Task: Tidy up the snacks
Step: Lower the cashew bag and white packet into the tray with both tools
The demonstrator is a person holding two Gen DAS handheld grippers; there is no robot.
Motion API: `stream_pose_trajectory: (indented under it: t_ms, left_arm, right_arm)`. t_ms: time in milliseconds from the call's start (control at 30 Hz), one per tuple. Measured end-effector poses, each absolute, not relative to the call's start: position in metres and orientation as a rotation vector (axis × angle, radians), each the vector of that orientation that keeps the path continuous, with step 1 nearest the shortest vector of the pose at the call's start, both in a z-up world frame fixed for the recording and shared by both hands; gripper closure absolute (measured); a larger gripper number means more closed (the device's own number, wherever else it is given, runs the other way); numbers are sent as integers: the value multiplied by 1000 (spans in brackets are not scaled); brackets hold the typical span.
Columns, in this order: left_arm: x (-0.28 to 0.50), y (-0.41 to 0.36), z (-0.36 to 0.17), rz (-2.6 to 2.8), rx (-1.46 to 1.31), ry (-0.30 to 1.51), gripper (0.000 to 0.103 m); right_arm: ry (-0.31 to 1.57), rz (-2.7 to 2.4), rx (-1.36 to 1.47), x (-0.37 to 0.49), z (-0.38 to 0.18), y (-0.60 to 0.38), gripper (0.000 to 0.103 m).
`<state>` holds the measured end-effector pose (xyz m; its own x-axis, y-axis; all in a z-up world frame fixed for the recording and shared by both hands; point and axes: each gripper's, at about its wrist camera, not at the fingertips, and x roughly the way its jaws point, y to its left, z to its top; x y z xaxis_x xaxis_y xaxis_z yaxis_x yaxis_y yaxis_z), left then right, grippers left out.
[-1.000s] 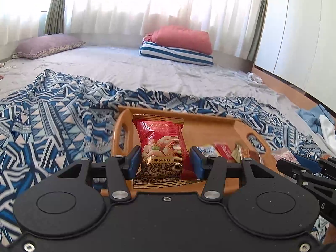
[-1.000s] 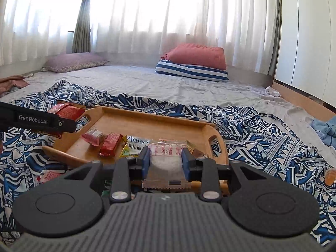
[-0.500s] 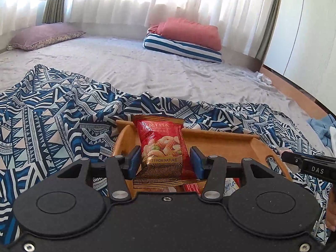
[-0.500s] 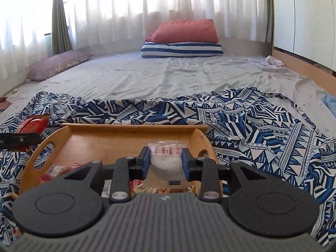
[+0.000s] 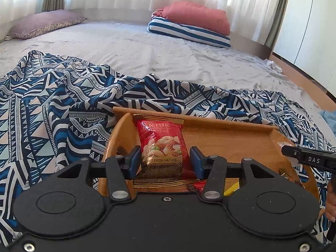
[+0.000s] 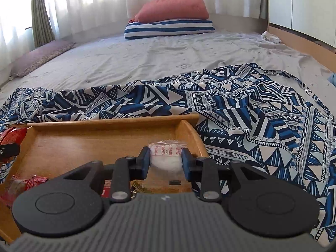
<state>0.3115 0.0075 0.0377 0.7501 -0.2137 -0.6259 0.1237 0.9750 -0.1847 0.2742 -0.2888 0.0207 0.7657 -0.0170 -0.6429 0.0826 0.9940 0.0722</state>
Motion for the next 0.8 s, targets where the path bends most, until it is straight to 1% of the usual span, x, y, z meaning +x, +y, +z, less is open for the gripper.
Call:
stream_pose_trajectory:
  t_ms: [467, 800]
  left_arm:
    - [314, -2, 21, -171, -104, 748, 55]
    - [314, -5, 19, -160, -77, 746, 55]
  right_arm:
    - [728, -42, 77, 281, 4, -280, 65]
    - [727, -27, 79, 279, 1, -282, 65]
